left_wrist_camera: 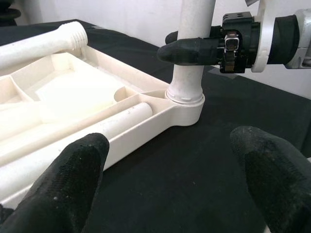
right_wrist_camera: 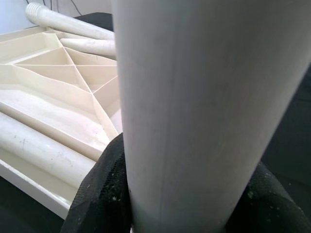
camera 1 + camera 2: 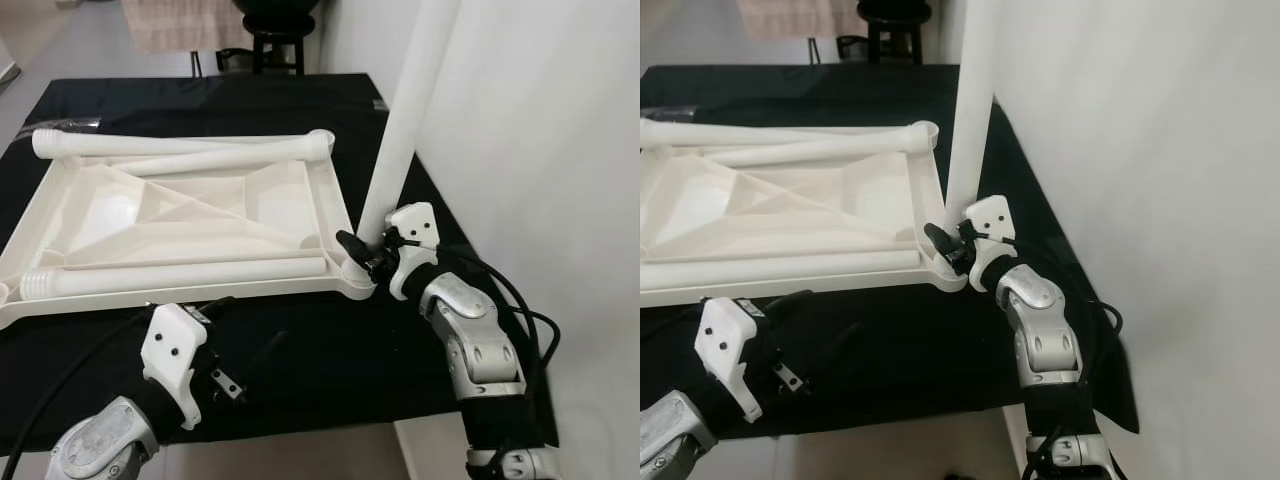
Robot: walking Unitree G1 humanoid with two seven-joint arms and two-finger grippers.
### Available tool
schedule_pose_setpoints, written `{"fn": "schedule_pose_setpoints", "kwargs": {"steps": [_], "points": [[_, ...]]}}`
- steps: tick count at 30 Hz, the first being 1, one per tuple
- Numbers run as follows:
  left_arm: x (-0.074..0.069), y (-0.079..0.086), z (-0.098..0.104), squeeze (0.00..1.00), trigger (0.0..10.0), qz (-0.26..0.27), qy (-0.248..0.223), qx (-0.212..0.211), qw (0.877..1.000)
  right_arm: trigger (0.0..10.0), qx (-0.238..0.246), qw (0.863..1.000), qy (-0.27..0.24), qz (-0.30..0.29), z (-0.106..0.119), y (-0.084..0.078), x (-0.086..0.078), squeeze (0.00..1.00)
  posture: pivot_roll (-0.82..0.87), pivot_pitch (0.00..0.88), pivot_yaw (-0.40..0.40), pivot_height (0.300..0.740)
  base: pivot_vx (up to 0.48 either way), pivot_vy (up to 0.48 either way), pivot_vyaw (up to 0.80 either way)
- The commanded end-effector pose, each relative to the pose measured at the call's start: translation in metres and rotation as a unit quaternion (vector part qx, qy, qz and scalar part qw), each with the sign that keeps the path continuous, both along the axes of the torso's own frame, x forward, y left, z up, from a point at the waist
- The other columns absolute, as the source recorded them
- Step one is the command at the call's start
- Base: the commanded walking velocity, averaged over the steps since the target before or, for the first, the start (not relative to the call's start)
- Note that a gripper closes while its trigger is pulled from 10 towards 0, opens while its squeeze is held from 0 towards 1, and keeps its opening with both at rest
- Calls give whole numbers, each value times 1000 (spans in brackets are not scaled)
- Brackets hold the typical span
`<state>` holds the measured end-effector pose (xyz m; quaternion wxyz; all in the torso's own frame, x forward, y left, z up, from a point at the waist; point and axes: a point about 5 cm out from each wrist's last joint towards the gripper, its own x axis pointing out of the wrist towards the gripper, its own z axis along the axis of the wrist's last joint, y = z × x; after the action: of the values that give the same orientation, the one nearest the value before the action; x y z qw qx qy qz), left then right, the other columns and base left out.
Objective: Building children table
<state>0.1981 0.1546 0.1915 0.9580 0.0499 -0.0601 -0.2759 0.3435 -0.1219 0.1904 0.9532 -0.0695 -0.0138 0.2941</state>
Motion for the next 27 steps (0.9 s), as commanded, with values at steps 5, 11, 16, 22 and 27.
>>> {"fn": "schedule_pose_setpoints", "kwargs": {"steps": [5, 11, 16, 22, 27], "points": [[-1, -4, -3, 0, 10000, -11, 7, -6, 1000, 10000, -38, 997, 22, 60, -8, -6, 3, 133, 115, 211, -103, 740, 0, 0, 0], [0, -18, -5, 0, 10000, -46, 11, -16, 999, 10000, -30, 960, -56, 271, 47, -3, -4, 569, 124, 188, -107, 740, 0, 0, 0], [1, -20, -5, 0, 10000, -47, 9, -15, 999, 10000, -55, 940, -51, 334, 52, -4, -2, 0, 125, 182, -108, 740, 0, 0, 0], [1, -21, -4, 0, 10000, -48, 6, -15, 999, 10000, -76, 924, -44, 373, 53, -5, 5, 0, 134, 183, -108, 740, 0, 0, 0], [2, -21, -2, 0, 10000, -52, 4, -14, 999, 2196, -77, 918, -29, 388, 59, -3, 17, 0, 136, 188, -105, 740, 0, 0, 0]]}}
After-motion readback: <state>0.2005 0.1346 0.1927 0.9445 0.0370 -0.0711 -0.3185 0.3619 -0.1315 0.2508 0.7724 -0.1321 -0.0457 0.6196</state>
